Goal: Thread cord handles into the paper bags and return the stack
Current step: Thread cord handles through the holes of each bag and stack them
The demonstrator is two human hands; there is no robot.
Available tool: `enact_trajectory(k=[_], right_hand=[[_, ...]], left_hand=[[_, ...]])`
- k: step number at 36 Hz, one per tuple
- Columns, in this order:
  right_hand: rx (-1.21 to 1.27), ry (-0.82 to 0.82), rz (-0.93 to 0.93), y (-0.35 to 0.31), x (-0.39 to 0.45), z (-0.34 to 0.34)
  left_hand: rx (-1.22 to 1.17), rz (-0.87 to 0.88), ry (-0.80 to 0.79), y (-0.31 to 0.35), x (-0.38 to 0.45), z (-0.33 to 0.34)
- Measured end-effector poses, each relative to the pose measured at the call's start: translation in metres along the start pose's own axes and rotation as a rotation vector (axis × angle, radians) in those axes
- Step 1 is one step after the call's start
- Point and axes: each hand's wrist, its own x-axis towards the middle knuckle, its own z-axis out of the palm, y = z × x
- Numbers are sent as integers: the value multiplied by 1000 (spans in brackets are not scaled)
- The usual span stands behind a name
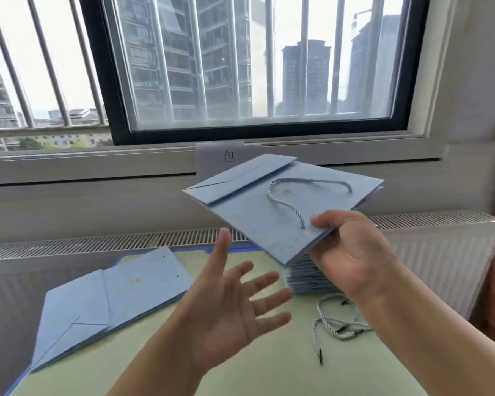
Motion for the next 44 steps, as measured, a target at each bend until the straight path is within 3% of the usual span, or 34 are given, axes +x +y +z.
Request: enact_trajectory(k=[1,3,8,15,21,29,37,41,44], right_hand=[[3,-12,6,3,0,1],[-25,-51,35,9,-1,3],[-121,-110,33,-1,2,-6],[-267,168,13,-63,43,-42],[-515,166,0,-112,90,-61],[-689,220,-39,-129,136,-71],[-1093,375,15,-123,177,-117],[-1444,370,42,-113,179,-130],[-1510,342,56,-106,179,-138]], left_hand=[[-2,-41,-95,-2,0,8],[-1,4,-132,-1,6,23],[-17,185,113,24,28,47],[250,170,114,58,60,55],[461,159,136,80,109,63],[681,172,359,89,194,68],[959,155,462,58,248,53],[1077,122,478,44,252,38],[1133,161,461,36,255,29]])
